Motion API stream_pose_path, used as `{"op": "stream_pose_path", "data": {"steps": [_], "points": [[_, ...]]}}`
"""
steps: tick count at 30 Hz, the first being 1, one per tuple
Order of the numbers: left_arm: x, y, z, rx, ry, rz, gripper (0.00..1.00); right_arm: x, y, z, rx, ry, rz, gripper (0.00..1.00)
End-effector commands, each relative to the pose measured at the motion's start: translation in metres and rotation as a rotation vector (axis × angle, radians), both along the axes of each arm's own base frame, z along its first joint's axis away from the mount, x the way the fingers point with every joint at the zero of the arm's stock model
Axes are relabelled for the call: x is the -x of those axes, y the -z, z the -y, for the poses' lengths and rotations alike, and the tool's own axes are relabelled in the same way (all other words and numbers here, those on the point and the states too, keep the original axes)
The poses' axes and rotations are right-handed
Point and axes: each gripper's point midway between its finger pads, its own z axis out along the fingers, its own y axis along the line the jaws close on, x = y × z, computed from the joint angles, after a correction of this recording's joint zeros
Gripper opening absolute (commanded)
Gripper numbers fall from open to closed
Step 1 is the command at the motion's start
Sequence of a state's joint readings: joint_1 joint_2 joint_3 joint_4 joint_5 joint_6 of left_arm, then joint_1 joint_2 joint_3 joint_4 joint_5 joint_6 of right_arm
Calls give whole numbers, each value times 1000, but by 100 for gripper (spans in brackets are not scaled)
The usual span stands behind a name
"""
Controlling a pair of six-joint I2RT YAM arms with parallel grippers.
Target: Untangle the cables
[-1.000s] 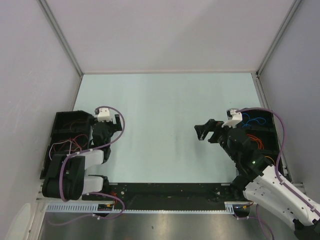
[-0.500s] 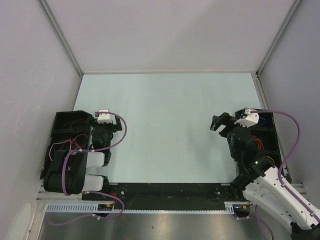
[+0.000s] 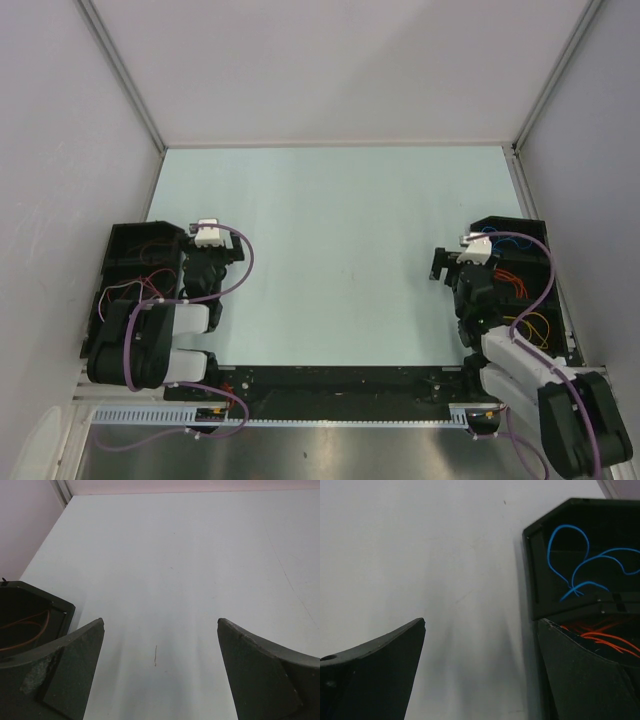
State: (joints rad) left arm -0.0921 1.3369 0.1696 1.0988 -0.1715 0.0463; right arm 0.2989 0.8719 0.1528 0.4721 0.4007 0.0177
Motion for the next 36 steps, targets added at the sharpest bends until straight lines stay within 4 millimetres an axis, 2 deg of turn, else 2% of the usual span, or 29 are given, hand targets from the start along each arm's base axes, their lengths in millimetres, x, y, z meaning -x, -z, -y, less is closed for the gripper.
{"op": "stream_pose_path", "data": {"steps": [1,3,4,5,6,7,8,10,11,12,14,18,20,26,27,36], "points": [[-4,-20,5,-4,31,81,100,-18,-28,3,-75,-66,209,100],[-4,-20,5,-2,29,81,100,-26,-32,13,-92,-65,208,100],[-4,-20,5,-2,29,80,100,-29,-21,7,-107,-108,175,100],[-4,-20,5,-4,29,81,100,-33,-30,8,-116,-116,221,100],[-4,-20,5,-4,29,81,100,-37,-28,14,-121,-106,215,100],[-4,-20,5,-2,29,81,100,-46,-36,4,-120,-177,221,100],[-4,-20,5,-2,29,78,100,-49,-17,2,-126,-186,136,100],[-4,-20,5,-2,29,81,100,-65,-26,-7,-93,-255,139,100],[-4,-20,5,-2,29,81,100,-67,-8,-12,-56,-298,87,100],[-4,-20,5,-4,29,78,100,-69,-3,-19,-46,-350,92,100],[-4,-20,5,-4,29,80,100,-77,-4,6,-90,-249,138,100],[-4,-20,5,-2,29,80,100,-80,4,15,-104,-190,116,100],[-4,-20,5,-2,29,81,100,-77,8,11,-91,-169,90,100],[-4,-20,5,-4,29,78,100,-80,6,25,-73,-83,98,100],[-4,-20,5,-2,29,80,100,-80,6,20,-72,-86,100,100],[-4,-20,5,-2,29,81,100,-81,8,22,-78,-79,91,100]]}}
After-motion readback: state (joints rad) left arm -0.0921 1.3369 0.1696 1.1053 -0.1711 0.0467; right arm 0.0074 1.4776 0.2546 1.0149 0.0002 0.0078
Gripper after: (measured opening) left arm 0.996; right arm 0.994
